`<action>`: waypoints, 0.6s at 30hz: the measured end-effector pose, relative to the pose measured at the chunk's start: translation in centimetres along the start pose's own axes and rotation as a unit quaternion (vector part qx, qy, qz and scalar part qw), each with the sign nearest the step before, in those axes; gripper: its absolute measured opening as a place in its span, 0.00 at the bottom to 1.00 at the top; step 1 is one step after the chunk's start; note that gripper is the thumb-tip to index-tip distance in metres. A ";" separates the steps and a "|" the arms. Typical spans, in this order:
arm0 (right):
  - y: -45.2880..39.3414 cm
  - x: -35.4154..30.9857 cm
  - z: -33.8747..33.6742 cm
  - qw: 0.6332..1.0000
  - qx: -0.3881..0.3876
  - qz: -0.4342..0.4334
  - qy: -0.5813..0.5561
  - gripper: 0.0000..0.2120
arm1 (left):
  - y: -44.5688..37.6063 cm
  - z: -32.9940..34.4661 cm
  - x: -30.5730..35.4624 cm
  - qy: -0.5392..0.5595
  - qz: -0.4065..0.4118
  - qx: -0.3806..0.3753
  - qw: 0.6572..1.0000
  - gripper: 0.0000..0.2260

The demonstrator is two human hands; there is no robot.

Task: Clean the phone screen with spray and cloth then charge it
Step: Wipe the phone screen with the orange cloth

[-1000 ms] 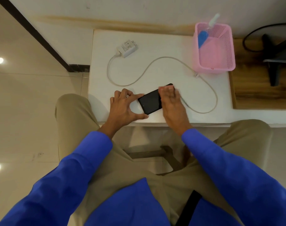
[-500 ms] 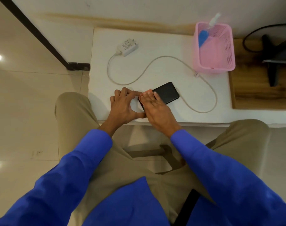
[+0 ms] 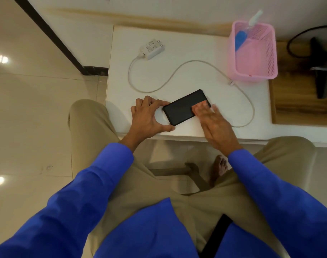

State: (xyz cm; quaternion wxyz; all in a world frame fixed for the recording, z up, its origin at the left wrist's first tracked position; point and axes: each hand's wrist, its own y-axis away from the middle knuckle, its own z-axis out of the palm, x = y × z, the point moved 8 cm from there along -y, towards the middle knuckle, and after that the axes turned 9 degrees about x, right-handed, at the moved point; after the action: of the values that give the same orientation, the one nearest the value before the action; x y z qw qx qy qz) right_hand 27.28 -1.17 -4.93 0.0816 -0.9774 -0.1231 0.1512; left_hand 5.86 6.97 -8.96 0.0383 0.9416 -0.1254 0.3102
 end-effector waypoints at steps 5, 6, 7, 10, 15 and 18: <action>-1.7 0.1 0.3 0.985 0.057 0.162 0.002 0.22 | -0.1 0.3 0.0 0.014 -0.008 0.003 1.000 0.40; -2.2 -1.6 0.9 0.987 0.058 0.149 -0.004 0.23 | -0.1 0.3 -0.1 0.019 -0.012 0.007 1.000 0.40; -2.5 -3.8 1.6 0.992 0.050 0.111 -0.013 0.23 | -0.1 0.2 -0.1 0.025 -0.016 0.013 0.999 0.40; -1.6 -8.2 3.1 0.998 0.019 -0.026 -0.045 0.23 | 0.0 0.1 0.0 0.033 -0.007 0.018 0.999 0.38; -1.4 -3.7 1.3 0.998 0.018 -0.068 -0.004 0.24 | -0.1 0.3 -0.2 0.026 -0.008 0.016 1.000 0.40; -0.9 -0.4 0.4 0.998 0.043 0.053 -0.003 0.24 | -0.1 0.5 -0.3 0.015 -0.004 0.003 1.000 0.41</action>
State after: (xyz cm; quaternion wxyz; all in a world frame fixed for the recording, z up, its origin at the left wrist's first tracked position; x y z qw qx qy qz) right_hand 26.60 -0.35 -5.05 0.1146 -0.9778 -0.0649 0.1631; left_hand 5.96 7.06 -9.53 0.0386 0.9375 -0.1199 0.3244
